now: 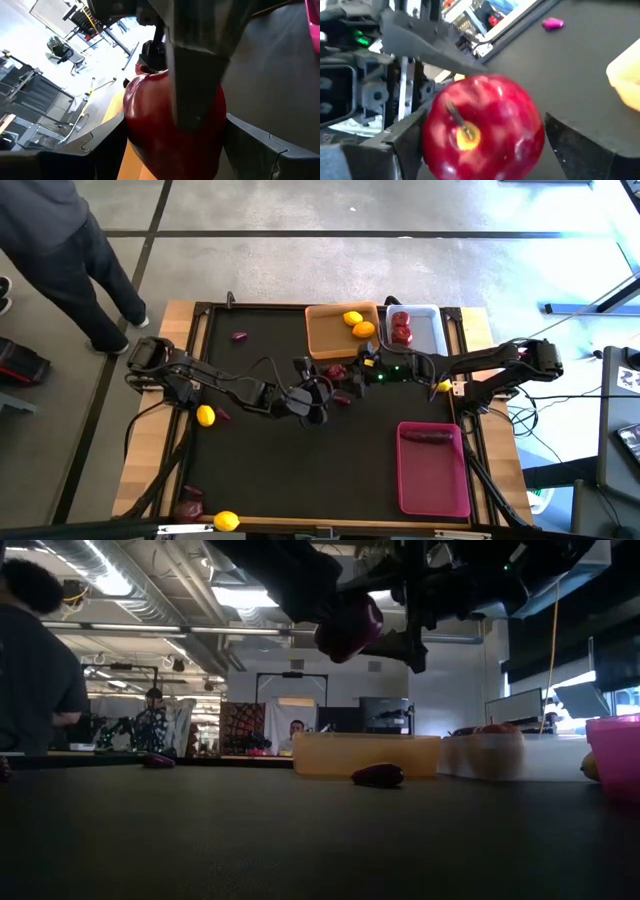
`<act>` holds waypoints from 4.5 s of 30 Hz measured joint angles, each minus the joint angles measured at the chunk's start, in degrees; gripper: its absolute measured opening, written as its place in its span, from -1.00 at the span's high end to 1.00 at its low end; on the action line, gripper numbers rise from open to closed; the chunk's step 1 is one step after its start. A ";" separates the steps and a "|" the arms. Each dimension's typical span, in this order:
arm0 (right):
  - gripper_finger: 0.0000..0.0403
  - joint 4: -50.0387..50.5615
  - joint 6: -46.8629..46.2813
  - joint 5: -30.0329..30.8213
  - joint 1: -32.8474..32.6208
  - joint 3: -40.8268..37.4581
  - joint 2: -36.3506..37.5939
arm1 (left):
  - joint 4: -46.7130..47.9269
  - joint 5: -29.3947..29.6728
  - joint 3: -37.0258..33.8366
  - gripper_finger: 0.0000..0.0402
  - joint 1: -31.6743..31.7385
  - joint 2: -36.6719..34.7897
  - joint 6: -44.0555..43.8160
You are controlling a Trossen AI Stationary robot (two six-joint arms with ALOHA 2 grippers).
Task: Sort produce into baskets
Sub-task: Put the red apple into the white bin, then put the violet eggplant into the pink bin
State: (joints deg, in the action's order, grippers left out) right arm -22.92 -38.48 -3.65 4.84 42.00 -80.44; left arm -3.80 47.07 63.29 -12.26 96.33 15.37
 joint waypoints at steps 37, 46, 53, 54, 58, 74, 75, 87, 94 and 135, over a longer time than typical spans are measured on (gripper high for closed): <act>-0.14 42.08 14.64 11.52 18.19 -0.07 25.29 | 35.12 4.12 -0.11 -0.78 -9.87 -5.99 -33.69; -0.14 47.22 22.23 13.67 34.38 -0.09 23.53 | 34.40 4.08 -0.11 -0.78 -9.87 -4.41 -34.34; -0.14 47.04 25.42 13.76 44.17 -0.09 20.96 | 34.65 4.08 -0.11 -0.79 -9.84 -4.28 -34.68; -0.14 47.04 25.50 13.76 45.36 -0.09 20.34 | 34.65 4.09 -0.11 -0.79 -9.84 -4.28 -34.63; -0.14 46.91 26.80 13.74 49.35 -0.09 17.40 | 34.65 4.09 -0.11 -0.79 -9.84 -4.28 -34.59; -0.14 43.80 30.25 13.44 54.09 -0.02 8.64 | 34.70 4.13 -0.11 -0.79 -9.84 -4.28 -34.82; -0.14 43.89 30.97 13.66 54.08 -0.02 8.26 | 34.71 4.11 -0.11 -0.79 -9.84 -4.28 -34.84; -0.14 43.24 31.43 13.67 54.01 0.08 5.94 | 34.71 4.11 -0.11 -0.79 -9.84 -4.28 -34.97; -0.35 43.44 31.47 13.67 54.03 -0.02 5.20 | 34.69 4.11 -0.13 -0.79 -9.84 -4.28 -35.16; -0.61 42.97 31.64 12.03 54.01 0.06 5.33 | 34.65 2.82 -0.13 -0.79 -9.87 -4.26 -34.96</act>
State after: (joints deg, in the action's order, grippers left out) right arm 20.05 -6.84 8.38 58.85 42.06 -75.11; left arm 30.85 49.89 63.16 -22.13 92.07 -19.59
